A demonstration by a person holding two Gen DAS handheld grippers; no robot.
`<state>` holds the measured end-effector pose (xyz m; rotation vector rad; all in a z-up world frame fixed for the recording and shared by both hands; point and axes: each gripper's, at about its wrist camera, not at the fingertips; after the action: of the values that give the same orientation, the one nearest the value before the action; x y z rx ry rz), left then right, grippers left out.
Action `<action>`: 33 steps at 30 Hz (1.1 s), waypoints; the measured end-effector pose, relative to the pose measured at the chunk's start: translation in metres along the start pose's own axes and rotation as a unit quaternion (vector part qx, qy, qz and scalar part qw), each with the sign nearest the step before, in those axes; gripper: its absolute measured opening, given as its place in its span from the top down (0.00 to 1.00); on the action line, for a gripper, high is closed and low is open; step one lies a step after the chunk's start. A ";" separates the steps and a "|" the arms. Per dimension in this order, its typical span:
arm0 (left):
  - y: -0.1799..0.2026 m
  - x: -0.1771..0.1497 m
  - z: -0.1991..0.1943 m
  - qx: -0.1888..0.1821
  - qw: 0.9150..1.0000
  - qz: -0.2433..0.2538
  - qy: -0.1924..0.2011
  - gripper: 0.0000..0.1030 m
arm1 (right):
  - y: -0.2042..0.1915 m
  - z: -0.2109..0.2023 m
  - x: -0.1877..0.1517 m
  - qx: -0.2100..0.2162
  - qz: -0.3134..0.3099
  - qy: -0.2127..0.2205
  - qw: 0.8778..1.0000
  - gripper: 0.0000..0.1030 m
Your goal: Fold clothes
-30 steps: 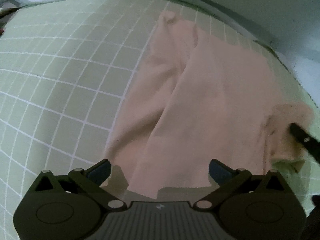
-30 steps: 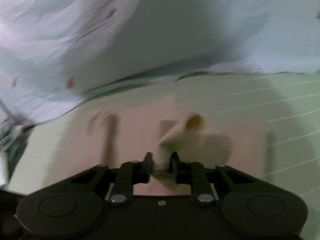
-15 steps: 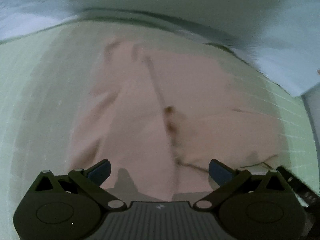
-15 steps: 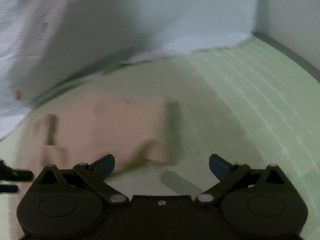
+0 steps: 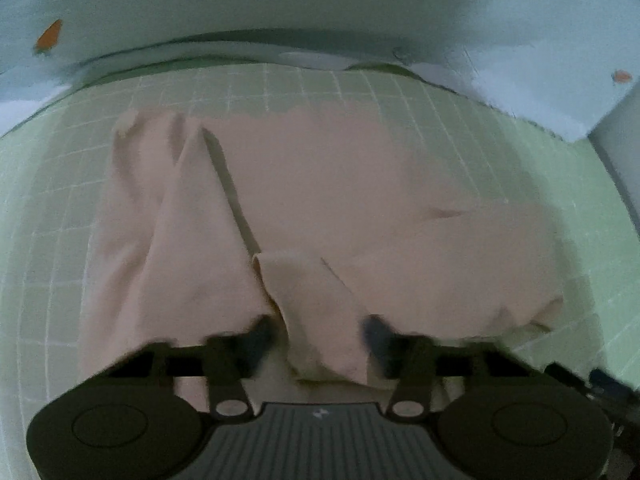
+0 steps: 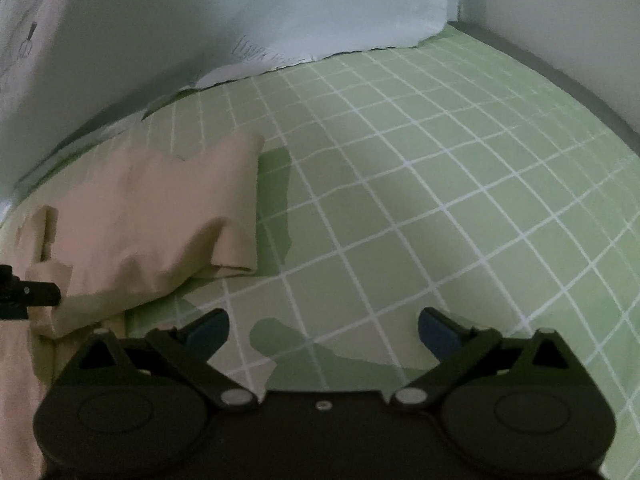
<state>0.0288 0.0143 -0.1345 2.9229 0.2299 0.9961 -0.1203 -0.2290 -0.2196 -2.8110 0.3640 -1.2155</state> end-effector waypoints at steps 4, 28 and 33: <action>0.005 0.005 -0.008 -0.006 1.000 0.018 0.009 0.95 | -0.005 0.000 -0.003 -0.001 -0.019 -0.003 1.000 0.01; -0.011 0.024 -0.057 -0.023 0.994 -0.029 0.105 0.96 | -0.020 -0.031 -0.020 -0.016 -0.040 -0.009 0.999 0.01; -0.037 0.028 -0.094 -0.016 0.989 -0.018 0.146 0.95 | -0.042 -0.054 -0.030 -0.024 -0.041 -0.004 0.999 0.01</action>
<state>-0.0113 0.0548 -0.0459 2.7221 0.2730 1.4061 -0.1711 -0.1786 -0.1982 -2.8988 0.2840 -1.2259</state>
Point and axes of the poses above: each gripper's, at about its wrist camera, not at the fingertips, and z roughly the way its jaws point, y to its right, x to its top, and after that the axes turned 12 degrees about y, right-handed
